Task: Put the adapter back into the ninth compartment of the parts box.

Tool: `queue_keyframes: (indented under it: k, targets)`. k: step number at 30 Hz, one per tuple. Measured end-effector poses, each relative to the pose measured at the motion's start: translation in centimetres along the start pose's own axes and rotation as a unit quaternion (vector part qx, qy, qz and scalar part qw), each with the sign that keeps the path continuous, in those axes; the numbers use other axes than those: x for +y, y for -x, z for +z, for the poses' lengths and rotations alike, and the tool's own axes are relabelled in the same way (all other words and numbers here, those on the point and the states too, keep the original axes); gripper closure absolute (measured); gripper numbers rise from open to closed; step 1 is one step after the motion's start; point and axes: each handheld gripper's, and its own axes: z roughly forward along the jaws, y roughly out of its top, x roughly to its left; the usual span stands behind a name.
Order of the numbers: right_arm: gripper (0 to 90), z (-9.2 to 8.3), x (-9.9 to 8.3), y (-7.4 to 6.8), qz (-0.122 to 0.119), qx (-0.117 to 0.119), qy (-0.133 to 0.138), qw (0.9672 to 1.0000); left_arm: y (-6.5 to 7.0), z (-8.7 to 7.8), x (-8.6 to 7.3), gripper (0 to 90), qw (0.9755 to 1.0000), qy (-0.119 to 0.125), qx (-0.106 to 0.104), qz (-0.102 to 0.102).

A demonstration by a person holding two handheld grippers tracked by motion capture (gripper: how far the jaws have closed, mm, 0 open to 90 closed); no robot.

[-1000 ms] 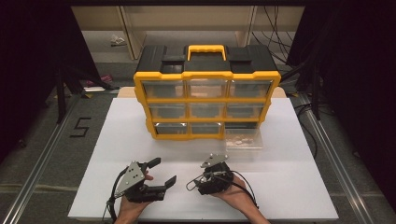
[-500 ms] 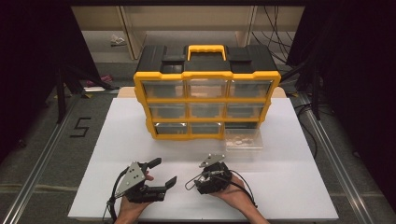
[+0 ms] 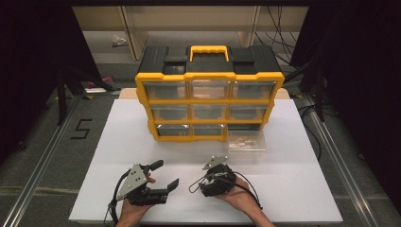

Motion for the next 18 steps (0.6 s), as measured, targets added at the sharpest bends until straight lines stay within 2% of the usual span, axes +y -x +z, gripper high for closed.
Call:
queue_keyframes:
  k: [9,15,18]
  targets:
    - [46.2,-0.42,0.13,0.09,-0.005,0.010,-0.013,0.9998,-0.01,0.01,-0.01,17.0,1.0000,0.000,0.000,0.000]
    - [55.1,-0.55,0.15,-0.08,-0.022,0.015,-0.016,0.9995,-0.01,0.02,-0.02,17.0,1.0000,-0.001,0.000,0.000]
    - [60.7,-0.61,0.18,-0.30,-0.021,0.019,-0.018,0.9995,-0.02,0.00,-0.01,17.0,1.0000,0.000,0.000,0.000]
